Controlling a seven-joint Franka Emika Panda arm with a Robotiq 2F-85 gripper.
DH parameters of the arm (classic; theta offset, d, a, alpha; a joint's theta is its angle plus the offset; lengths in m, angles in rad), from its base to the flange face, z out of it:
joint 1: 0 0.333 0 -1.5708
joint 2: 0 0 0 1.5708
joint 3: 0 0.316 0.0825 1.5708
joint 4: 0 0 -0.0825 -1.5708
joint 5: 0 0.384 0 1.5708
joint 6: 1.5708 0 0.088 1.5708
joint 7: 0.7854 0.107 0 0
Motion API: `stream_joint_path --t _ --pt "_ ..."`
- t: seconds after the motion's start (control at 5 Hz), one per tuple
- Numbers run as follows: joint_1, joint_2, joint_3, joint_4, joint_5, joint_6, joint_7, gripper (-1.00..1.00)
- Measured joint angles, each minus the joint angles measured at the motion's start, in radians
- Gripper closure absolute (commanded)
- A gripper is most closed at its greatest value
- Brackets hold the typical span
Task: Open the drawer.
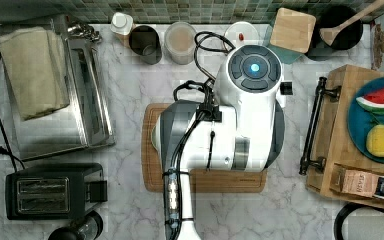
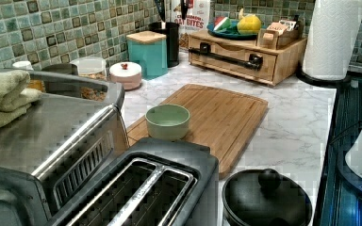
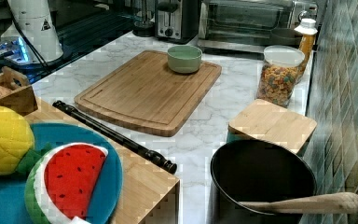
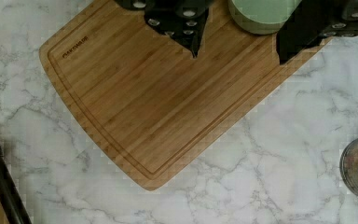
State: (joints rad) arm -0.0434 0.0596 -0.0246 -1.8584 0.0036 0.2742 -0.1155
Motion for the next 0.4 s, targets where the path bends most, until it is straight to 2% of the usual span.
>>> stream_joint_path --t 0.4 --pt "0.0 0.002 -0.001 -0.004 0.0 0.013 0.0 -1.0"
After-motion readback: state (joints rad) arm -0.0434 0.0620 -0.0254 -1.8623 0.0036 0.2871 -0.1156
